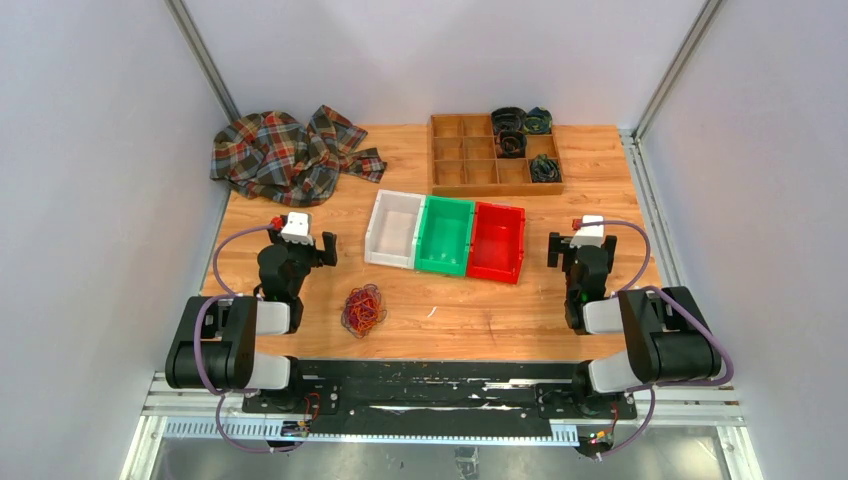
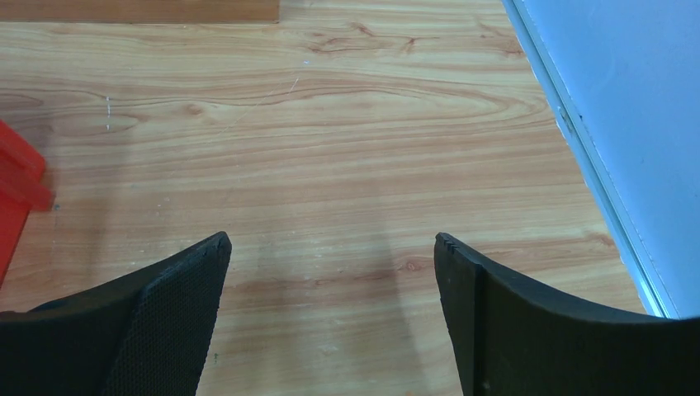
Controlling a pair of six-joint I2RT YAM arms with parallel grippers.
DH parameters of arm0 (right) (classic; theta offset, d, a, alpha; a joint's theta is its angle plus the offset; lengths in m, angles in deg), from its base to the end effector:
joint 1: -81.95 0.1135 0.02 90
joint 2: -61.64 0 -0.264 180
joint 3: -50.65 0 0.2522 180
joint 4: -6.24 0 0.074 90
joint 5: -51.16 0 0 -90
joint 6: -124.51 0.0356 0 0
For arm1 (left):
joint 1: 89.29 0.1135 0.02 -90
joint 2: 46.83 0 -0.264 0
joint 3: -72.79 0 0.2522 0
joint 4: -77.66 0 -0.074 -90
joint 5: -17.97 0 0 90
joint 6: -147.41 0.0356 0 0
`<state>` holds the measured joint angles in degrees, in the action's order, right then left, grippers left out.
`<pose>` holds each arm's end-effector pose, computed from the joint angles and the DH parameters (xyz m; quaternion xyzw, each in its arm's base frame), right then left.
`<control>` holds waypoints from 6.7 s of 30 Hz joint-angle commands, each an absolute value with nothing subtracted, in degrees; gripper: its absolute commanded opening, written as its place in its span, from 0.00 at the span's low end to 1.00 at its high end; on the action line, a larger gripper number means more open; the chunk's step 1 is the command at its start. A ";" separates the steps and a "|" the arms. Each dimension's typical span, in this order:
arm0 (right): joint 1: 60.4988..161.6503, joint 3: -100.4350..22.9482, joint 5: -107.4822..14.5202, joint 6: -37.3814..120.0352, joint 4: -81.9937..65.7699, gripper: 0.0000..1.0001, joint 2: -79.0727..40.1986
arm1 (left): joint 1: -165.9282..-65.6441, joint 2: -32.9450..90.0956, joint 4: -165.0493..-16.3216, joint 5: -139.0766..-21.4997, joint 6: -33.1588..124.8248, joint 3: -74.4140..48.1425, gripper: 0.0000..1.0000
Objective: Untangle the cables
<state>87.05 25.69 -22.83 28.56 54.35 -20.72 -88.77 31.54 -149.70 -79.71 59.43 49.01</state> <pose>0.2276 0.0105 0.1452 0.0171 0.7598 -0.1109 0.6404 0.2214 -0.0027 0.1528 0.0541 0.7480 -0.0356 0.6606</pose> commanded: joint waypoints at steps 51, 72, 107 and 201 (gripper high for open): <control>126.54 -4.86 -32.53 49.13 -4.07 0.79 0.18 | -92.01 37.83 -41.70 -120.70 116.57 7.63 0.85; 137.10 -10.90 -32.34 47.43 -6.64 0.66 -7.96 | -93.37 41.81 -41.62 -121.64 119.42 5.49 0.56; 146.99 -14.37 -30.40 41.84 19.48 0.82 -19.86 | -100.62 12.45 -38.91 -118.39 79.30 -0.84 0.01; 143.54 -2.54 -27.15 56.52 20.85 0.42 -18.29 | -104.40 11.55 -34.13 -108.10 83.83 -5.51 0.64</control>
